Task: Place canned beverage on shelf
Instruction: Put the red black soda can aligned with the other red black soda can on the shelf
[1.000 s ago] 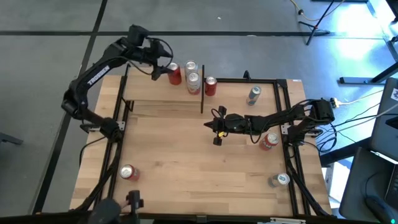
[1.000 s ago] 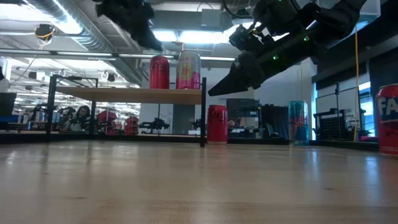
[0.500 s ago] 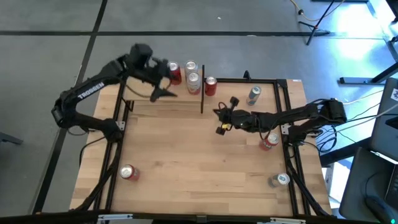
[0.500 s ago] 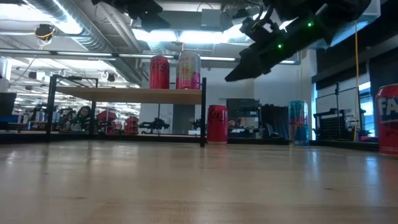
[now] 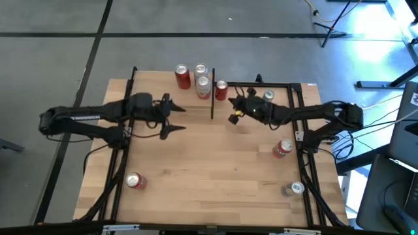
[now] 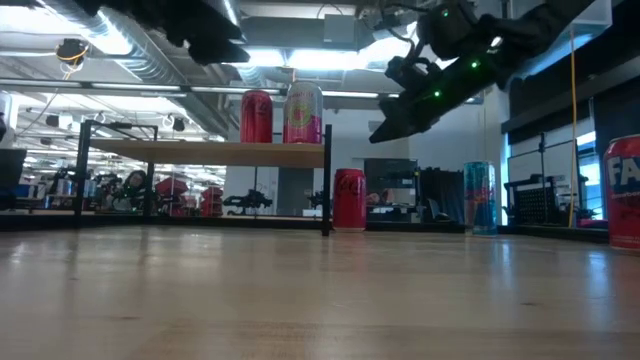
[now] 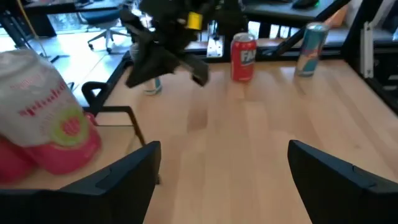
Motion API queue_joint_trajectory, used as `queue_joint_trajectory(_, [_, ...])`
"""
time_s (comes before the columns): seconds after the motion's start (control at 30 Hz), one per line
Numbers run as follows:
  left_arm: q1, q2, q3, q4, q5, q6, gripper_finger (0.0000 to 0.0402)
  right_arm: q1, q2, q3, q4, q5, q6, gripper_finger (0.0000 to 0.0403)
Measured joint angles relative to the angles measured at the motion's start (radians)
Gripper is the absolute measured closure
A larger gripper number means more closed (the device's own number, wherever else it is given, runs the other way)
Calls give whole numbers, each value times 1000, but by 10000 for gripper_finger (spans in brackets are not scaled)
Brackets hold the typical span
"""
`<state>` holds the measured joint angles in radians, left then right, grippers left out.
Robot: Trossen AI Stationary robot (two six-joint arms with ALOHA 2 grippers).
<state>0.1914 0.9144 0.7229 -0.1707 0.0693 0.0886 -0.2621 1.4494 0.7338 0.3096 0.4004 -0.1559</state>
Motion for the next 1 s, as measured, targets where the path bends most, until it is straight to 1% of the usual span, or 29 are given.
queue_joint_trajectory(0.07, [-39,-21,-50,55,-19,-25,79,-31,7,0,37,-22,1,383])
queue_joint_trajectory(0.13, [-71,-28,-97,120,-28,-44,79,-59,8,0,60,-54,2,357])
queue_joint_trajectory(0.3, [-127,-21,-189,242,-35,-84,79,-120,8,0,126,-152,20,260])
queue_joint_trajectory(0.37, [-139,-18,-202,277,-42,-104,79,-141,8,0,140,-186,25,216])
queue_joint_trajectory(0.47, [-157,-19,-202,283,-59,-130,79,-176,8,0,145,-194,76,157])
queue_joint_trajectory(0.6, [-182,-18,-202,295,-60,-132,79,-227,17,0,180,-257,77,97])
queue_joint_trajectory(0.67, [-190,-18,-202,295,-61,-132,79,-256,35,12,189,-300,77,76])
queue_joint_trajectory(0.77, [-195,-18,-202,312,-62,-132,79,-283,87,65,188,-349,77,57])
queue_joint_trajectory(0.87, [-195,-18,-202,316,-62,-132,79,-298,155,138,165,-367,63,52])
queue_joint_trajectory(1.0, [-195,-18,-202,315,-59,-132,79,-311,222,239,69,-367,40,55])
